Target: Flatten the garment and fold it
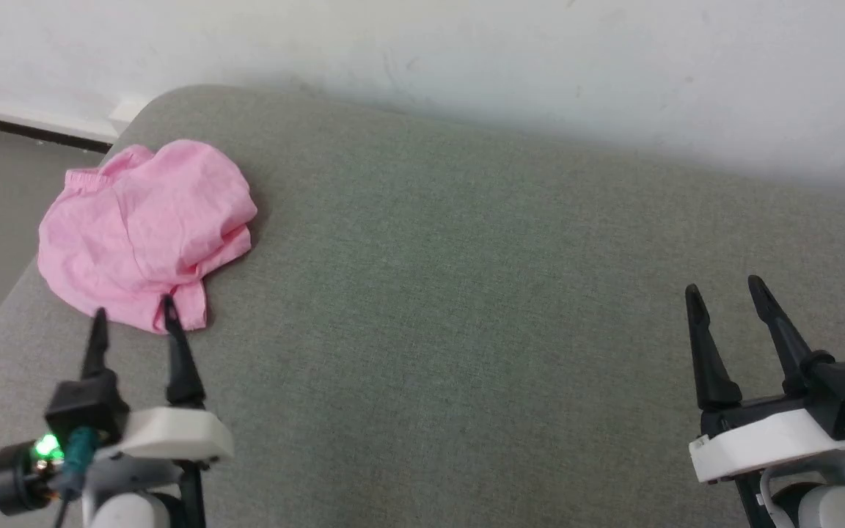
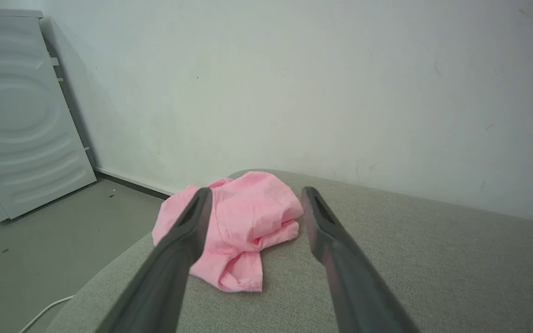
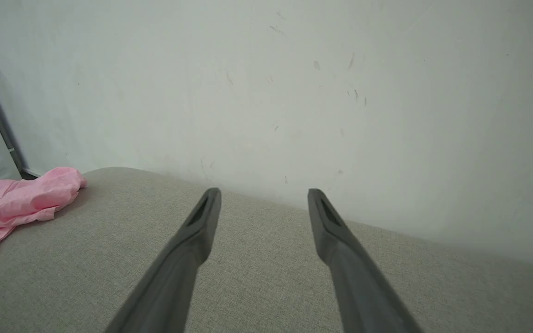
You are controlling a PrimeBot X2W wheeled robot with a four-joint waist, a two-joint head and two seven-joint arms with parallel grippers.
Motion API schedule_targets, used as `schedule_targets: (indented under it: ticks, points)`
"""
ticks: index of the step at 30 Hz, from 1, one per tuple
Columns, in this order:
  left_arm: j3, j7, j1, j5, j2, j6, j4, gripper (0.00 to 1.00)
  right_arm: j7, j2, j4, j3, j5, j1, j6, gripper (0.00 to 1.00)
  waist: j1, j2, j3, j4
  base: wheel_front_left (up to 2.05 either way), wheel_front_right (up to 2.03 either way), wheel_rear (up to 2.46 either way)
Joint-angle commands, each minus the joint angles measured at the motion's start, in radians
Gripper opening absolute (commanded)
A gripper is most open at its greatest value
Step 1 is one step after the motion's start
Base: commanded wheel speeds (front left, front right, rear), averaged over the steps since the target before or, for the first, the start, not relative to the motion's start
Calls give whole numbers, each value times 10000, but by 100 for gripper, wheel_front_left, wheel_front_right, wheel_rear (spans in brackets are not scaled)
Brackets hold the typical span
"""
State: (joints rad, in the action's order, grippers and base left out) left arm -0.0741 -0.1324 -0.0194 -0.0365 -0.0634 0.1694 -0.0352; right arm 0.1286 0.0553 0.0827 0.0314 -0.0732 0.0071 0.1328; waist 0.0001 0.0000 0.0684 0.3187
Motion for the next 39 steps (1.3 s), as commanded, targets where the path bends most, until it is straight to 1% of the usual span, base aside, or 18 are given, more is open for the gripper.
schedule_targets:
  ticks: [1, 7, 10, 13, 14, 19, 22, 24, 27, 30, 32, 35, 39]
  points:
    - [-338, -101, -402, -161, -77, 33, 33, 100, 143, -26, 107, 41, -53, -77, -11, 100, -1, 0, 200, 75, 0, 0, 0]
    - [-1076, -226, -1406, -379, -420, -189, 475, 100, 268, -29, 335, 96, 217, -320, -12, 100, -1, 0, 818, 121, 0, 0, 0]
    - [-1378, -289, -2106, -669, -651, -456, 1085, 100, 331, -30, 465, 75, 430, -514, -13, 100, -1, 0, 1227, 104, 0, 0, 0]
    - [-1625, -352, -2927, -795, -1050, -717, 1696, 100, 393, -31, 608, 52, 673, -737, -13, 100, -1, 0, 1688, 107, 0, 0, 0]
    - [-1625, -352, -2927, -795, -1050, -717, 1696, 100, 393, -31, 608, 52, 673, -737, -13, 100, -1, 0, 1688, 107, 0, 0, 0]
    - [-1915, -434, -4379, -1046, -1924, -1142, 3289, 100, 497, 6, 899, -137, 1195, -1180, -14, 100, -1, 0, 2527, 41, 0, 0, 0]
    - [-1997, -216, -5325, -1291, -2521, -1506, 4353, 100, 560, 98, 1145, -184, 1357, -1418, -15, 100, -1, 0, 2989, -1, 0, 0, 0]
    - [-2071, 104, -5961, -1541, -2884, -1807, 5019, 100, 602, 179, 1324, -218, 1443, -1566, -15, 100, -1, 0, 3302, -33, 0, 0, 0]
    - [-1922, 779, -6783, -1690, -3425, -2242, 5977, 100, 664, 321, 1580, -290, 1571, -1779, -16, 100, -1, 0, 3759, -91, 0, 0, 0]
    - [-1544, 1963, -7468, -1985, -3765, -2597, 6866, 100, 727, 428, 1821, -352, 1676, -1958, -16, 100, -1, 0, 4148, -149, 0, 0, 0]
    - [-1242, 2715, -7825, -2170, -4007, -2679, 7289, 100, 769, 483, 1974, -409, 1730, -2068, -16, 100, -1, 0, 4384, -200, 0, 0, 0]
    - [-615, 4000, -8239, -2807, -4274, -2728, 7629, 100, 831, 553, 2194, -520, 1827, -2229, -17, 100, -1, 0, 4719, -290, 0, 0, 0]
    - [29, 5508, -8605, -4097, -4656, -2775, 7697, 100, 914, 610, 2455, -602, 1910, -2447, -18, 100, -1, 0, 5183, -376, 0, 0, 0]
